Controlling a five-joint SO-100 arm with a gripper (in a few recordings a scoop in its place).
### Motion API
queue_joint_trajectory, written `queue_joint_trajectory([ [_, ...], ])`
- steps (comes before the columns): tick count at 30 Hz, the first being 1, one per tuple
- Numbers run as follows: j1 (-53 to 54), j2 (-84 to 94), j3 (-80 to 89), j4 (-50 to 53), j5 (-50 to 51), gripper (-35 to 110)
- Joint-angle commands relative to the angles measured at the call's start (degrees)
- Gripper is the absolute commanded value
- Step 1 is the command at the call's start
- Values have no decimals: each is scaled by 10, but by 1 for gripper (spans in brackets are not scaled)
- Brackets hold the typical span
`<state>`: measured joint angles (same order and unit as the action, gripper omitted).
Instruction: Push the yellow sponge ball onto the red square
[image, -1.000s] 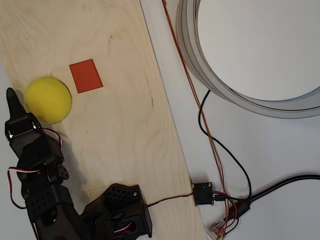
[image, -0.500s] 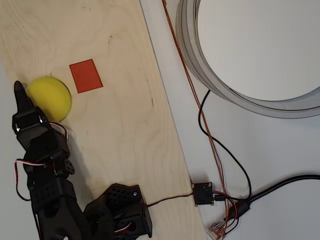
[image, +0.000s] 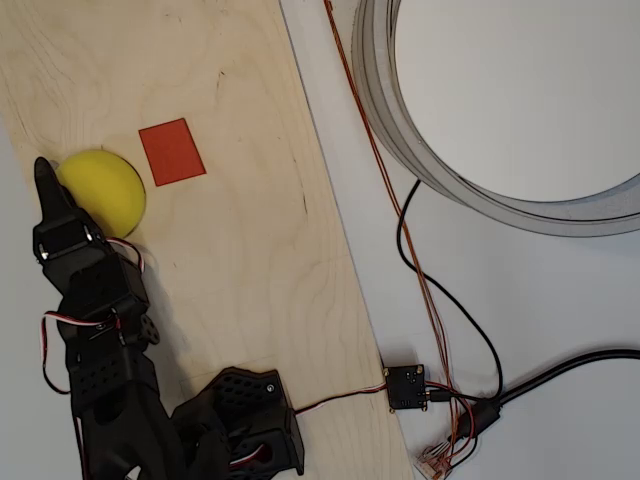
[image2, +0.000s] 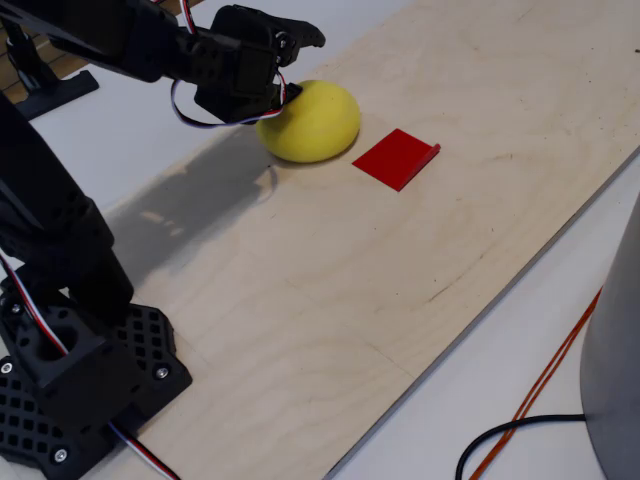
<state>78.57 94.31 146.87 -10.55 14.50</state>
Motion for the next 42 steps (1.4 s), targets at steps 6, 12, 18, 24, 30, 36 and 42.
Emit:
queue_joint_trajectory([
  [6, 70, -4, 4, -20, -38, 21],
  [12, 91, -21, 4, -44, -56, 21],
  [18, 107, -31, 0, -59, -69, 21],
  [24, 125, -39, -1, -76, -73, 21],
  [30, 142, -47, -2, -94, -83, 21],
  [36, 163, -62, -4, -120, -92, 21],
  [42, 178, -74, -11, -137, -100, 21],
])
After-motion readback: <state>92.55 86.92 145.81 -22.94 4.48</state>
